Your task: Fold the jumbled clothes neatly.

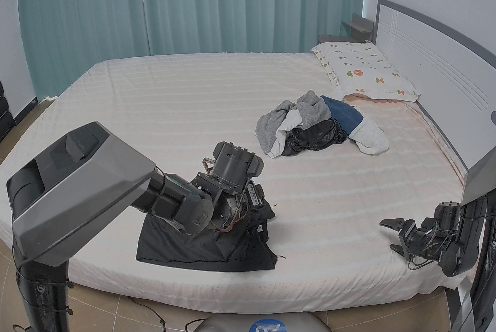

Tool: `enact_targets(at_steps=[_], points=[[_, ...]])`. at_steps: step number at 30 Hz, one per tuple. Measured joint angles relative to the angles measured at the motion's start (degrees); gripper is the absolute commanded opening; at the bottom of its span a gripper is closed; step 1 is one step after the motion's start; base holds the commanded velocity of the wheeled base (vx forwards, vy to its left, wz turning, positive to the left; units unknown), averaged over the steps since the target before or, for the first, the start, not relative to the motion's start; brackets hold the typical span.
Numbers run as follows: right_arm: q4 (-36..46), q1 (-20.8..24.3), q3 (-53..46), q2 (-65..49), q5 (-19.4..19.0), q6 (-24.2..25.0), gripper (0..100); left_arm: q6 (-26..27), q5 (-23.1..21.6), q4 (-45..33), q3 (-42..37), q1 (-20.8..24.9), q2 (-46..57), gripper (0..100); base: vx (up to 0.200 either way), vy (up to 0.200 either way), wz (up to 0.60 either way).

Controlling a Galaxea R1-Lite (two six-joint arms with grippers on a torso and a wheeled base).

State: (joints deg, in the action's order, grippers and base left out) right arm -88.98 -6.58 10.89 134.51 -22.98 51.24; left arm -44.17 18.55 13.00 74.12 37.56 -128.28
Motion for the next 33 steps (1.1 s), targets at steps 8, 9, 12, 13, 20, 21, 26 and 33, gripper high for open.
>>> enact_targets(at_steps=[8, 9, 12, 13, 20, 21, 26, 33], points=[[0.0, 0.0, -0.1, 0.0, 0.0, 0.0, 100, -1.8, -5.9, 0.7, -7.1, -4.5, 4.0, 100, 0.000, 0.000, 0.00], [0.0, 0.0, -0.1, 0.0, 0.0, 0.0, 100, -2.5, -8.2, 1.1, -9.6, -5.8, 5.1, 100, 0.000, 0.000, 0.00], [0.0, 0.0, -0.1, 0.0, -0.1, 0.0, 100, -3.6, -12.1, 1.8, -14.2, -8.7, 7.2, 100, 0.000, 0.000, 0.00], [0.0, 0.0, -0.1, 0.0, -0.1, 0.0, 100, -4.0, -13.6, 2.3, -16.1, -9.9, 8.1, 100, 0.000, 0.000, 0.00], [0.0, 0.0, -0.1, 0.0, -0.1, -0.2, 100, -5.6, -27.1, 8.5, -26.4, -18.4, 12.9, 100, 0.000, 0.000, 0.00], [0.0, 0.0, -0.1, 0.0, -0.1, -0.3, 100, -6.0, -27.8, 9.2, -27.0, -19.3, 13.2, 100, 0.000, 0.000, 0.00], [0.0, 0.1, -0.3, 0.2, 0.0, -1.5, 100, -9.1, -31.4, 13.3, -29.4, -23.7, 13.2, 100, 0.000, 0.160, 0.00], [0.0, 0.1, 0.7, 0.3, 0.0, -1.6, 100, -9.3, -31.8, 14.7, -30.0, -27.5, 11.3, 100, 0.000, 0.200, 0.00]])
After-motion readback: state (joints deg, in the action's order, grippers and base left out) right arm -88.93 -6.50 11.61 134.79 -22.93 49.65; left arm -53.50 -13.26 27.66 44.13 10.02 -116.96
